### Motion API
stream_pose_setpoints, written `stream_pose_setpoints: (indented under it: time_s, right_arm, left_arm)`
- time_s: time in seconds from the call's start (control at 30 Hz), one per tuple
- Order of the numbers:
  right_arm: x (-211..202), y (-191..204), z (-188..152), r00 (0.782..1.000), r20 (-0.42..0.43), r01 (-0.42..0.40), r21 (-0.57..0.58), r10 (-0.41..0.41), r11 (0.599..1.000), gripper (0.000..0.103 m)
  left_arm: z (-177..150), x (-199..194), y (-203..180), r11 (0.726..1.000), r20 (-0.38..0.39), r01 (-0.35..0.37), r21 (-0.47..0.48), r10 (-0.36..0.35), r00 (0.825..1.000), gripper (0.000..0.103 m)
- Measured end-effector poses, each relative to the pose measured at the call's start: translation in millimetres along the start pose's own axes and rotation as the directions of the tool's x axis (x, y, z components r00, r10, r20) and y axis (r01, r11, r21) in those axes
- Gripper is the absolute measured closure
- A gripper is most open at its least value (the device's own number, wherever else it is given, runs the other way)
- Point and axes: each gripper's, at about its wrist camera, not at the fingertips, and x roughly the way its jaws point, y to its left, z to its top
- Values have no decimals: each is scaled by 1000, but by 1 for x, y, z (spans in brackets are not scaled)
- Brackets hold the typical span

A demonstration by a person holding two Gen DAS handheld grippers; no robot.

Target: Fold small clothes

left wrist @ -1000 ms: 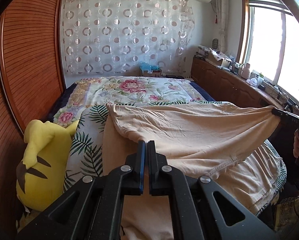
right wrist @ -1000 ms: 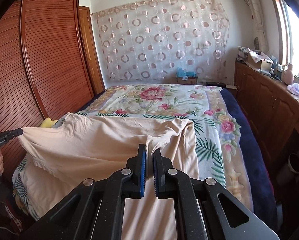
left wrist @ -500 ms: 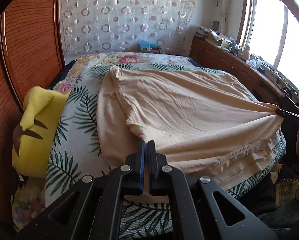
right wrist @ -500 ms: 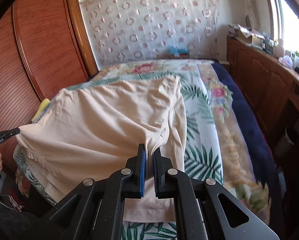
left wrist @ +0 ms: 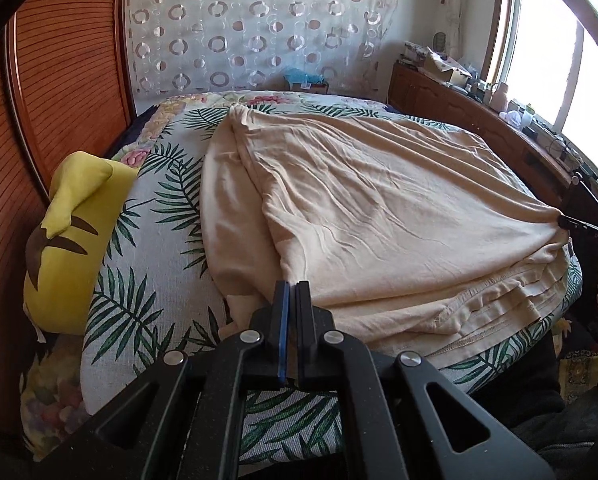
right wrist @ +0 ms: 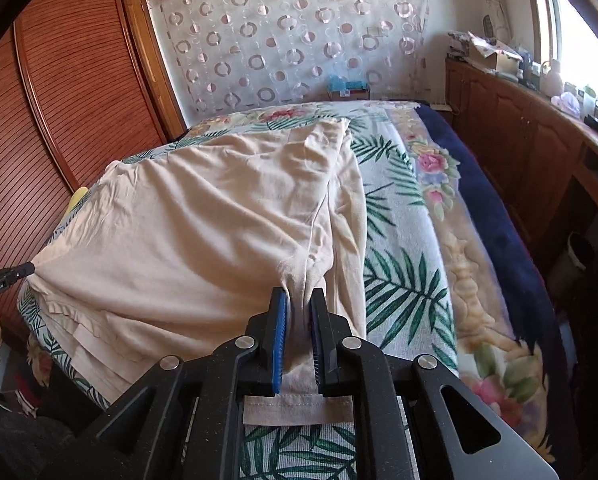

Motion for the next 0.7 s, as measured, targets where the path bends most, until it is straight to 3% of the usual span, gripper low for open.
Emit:
stream_pose_setpoints:
  time_s: [0.1,0.27,0.37,0.43,0.5,0.53,0.63,0.7]
  right_arm:
    - [-14,2,-2,999,41,-4,-15,4,1000,91]
    - [-28,9,-5,996,88,5,-39,-1,999,91]
    - [-32,18,-8,995,97,0,-65,6,998,91]
    - [-32,26,-11,995,98,1,-90,8,996,91]
    - [-30,34,-13,995,96,-4,-108,14,994,90]
    - [-28,38,-14,995,93,-10,-116,21,993,90]
    - [-22,47,-16,995,84,-35,-140,47,989,89]
    - [-15,52,-14,996,67,-50,-153,61,987,82]
  left_arm:
    - [3,-9,-1,999,34,-44,1,44,998,99]
    - [10,-16,5,999,61,-49,-11,50,997,96]
    - [13,-16,6,999,72,-50,-9,50,996,62]
    - [14,-15,4,999,72,-36,-4,36,997,52]
    - [13,-13,3,999,69,-39,-1,39,997,28]
    - [12,-12,2,999,66,-39,0,38,997,23]
    - [10,-7,1,999,49,-32,5,32,998,21]
    - [9,-2,0,999,37,-35,6,35,999,21]
